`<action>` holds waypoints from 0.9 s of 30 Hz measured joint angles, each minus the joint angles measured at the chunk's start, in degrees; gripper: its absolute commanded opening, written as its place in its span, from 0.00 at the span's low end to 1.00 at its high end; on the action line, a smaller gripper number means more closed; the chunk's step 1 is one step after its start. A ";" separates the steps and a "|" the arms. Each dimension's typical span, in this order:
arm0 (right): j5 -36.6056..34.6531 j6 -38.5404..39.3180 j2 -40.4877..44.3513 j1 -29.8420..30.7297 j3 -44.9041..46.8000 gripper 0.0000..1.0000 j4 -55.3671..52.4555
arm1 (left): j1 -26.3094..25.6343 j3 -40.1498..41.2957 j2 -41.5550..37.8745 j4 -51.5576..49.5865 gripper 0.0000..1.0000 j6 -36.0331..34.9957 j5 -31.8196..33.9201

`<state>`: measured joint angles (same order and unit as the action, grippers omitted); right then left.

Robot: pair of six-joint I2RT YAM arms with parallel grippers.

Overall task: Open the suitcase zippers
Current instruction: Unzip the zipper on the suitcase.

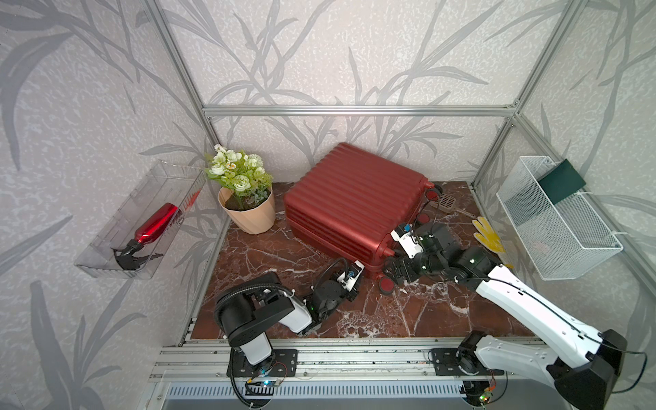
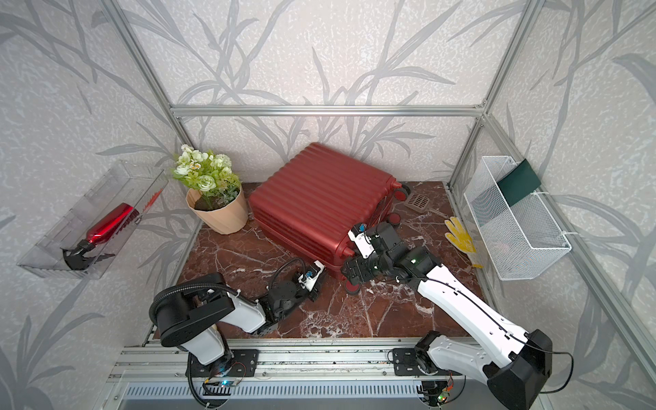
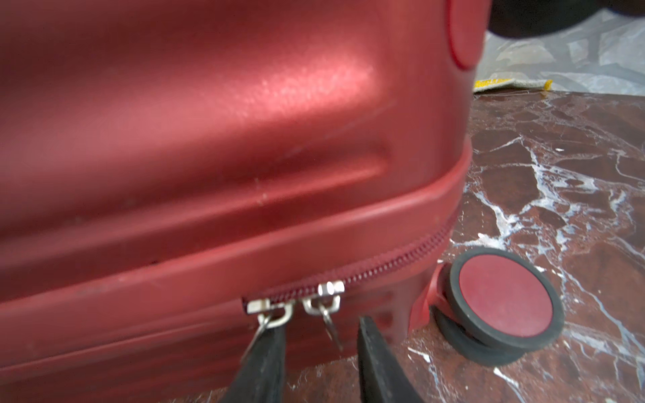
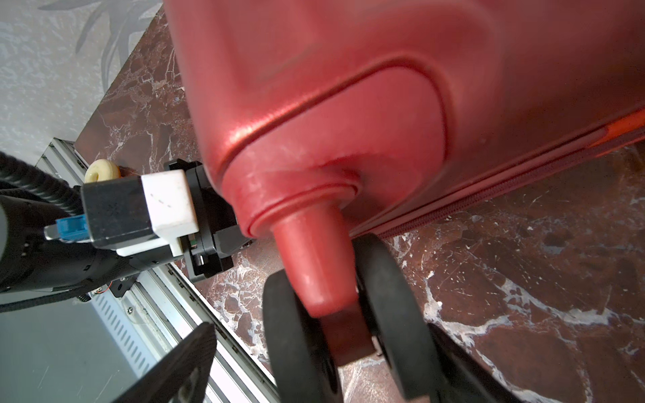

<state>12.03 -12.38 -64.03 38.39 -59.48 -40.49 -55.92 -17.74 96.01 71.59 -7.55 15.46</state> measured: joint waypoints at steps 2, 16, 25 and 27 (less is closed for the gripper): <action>-0.02 0.00 0.00 0.15 0.00 0.91 -0.09 | 0.00 -0.07 0.00 0.02 0.33 -0.02 -0.02; -5.01 -1.38 -1.29 0.31 -1.51 0.91 -2.21 | 0.02 -1.33 0.57 -0.22 0.00 -0.44 -0.07; -5.92 -2.36 -8.07 0.33 -9.84 0.85 -5.60 | 0.07 -1.29 -1.25 -2.73 0.00 -0.39 -1.31; -5.40 -2.27 -9.99 0.33 -10.93 0.76 -6.27 | 0.07 -1.27 -2.43 -4.24 0.00 -0.35 -2.05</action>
<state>6.63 -14.66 -74.02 38.72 -70.41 -46.76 -55.86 -19.00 93.58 67.35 -7.90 13.41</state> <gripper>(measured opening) 0.818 0.048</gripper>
